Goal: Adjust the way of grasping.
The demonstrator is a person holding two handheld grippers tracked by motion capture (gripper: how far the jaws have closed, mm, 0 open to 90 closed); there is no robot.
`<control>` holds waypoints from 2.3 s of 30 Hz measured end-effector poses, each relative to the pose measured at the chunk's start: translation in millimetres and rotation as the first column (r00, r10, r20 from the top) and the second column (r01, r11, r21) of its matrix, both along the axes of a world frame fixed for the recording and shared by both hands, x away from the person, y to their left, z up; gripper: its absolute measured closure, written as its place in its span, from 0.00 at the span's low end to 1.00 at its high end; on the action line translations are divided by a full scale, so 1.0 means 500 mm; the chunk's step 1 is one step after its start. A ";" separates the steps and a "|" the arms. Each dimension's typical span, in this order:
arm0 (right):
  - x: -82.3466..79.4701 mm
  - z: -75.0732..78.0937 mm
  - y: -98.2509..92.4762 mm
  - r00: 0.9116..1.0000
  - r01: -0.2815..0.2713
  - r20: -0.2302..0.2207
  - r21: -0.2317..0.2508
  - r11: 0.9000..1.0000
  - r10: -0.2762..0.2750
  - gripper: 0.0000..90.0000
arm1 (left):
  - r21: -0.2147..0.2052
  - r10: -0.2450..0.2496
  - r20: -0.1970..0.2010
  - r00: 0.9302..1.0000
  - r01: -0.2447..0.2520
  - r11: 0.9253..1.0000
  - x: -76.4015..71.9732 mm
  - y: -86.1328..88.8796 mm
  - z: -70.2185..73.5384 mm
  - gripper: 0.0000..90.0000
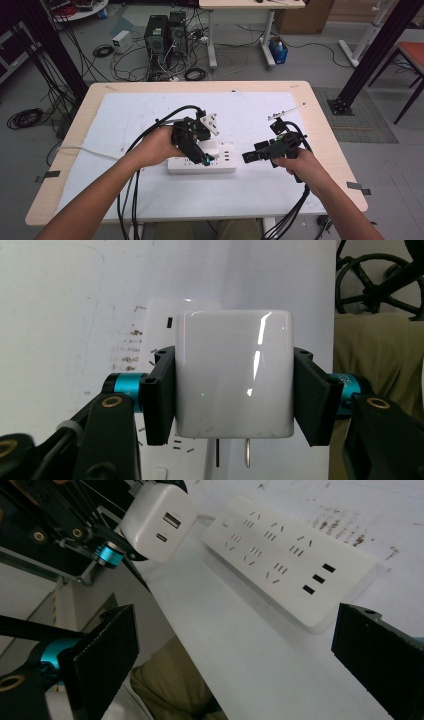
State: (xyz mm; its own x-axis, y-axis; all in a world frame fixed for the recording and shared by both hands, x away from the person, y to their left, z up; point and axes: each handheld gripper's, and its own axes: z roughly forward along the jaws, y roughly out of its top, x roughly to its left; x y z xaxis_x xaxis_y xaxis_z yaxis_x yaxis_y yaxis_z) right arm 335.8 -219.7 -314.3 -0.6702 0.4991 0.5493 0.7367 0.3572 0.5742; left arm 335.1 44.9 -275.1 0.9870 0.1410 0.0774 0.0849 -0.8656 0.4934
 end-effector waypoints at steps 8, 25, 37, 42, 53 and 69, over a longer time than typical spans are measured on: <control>0.005 -0.012 0.009 0.995 0.021 -0.100 0.138 0.990 -0.008 0.05 | -0.011 -0.021 0.021 1.000 0.021 1.000 -0.004 -0.019 0.000 0.47; 0.028 -0.041 0.057 0.956 0.114 -0.294 0.293 0.949 -0.025 0.05 | -0.020 -0.046 0.040 0.998 0.046 0.999 -0.005 -0.058 0.003 0.47; 0.037 -0.047 0.077 0.938 0.144 -0.344 0.309 0.940 -0.031 0.09 | -0.025 -0.055 0.054 0.997 0.056 0.998 -0.007 -0.069 0.005 0.47; 0.042 -0.053 0.077 0.931 0.162 -0.365 0.339 0.927 -0.029 0.26 | -0.025 -0.055 0.059 0.997 0.056 0.998 -0.007 -0.070 0.005 0.47; 0.041 -0.058 0.077 0.916 0.167 -0.402 0.360 0.918 -0.009 0.43 | -0.031 -0.053 0.072 0.996 0.055 0.998 -0.008 -0.069 0.006 0.47; 0.044 -0.064 0.069 0.873 0.216 -0.488 0.362 0.907 -0.013 0.68 | -0.030 -0.069 0.114 0.991 0.073 0.997 -0.015 -0.073 0.006 0.47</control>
State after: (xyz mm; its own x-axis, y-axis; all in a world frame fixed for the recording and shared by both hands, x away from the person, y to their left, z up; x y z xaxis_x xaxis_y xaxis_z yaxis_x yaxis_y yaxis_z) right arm 357.6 -185.4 -346.4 -0.2370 0.2298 0.9439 0.9714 0.0719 0.2264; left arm 327.7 8.6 -272.1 0.9798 0.0749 0.1855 -0.0344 -0.8502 0.5253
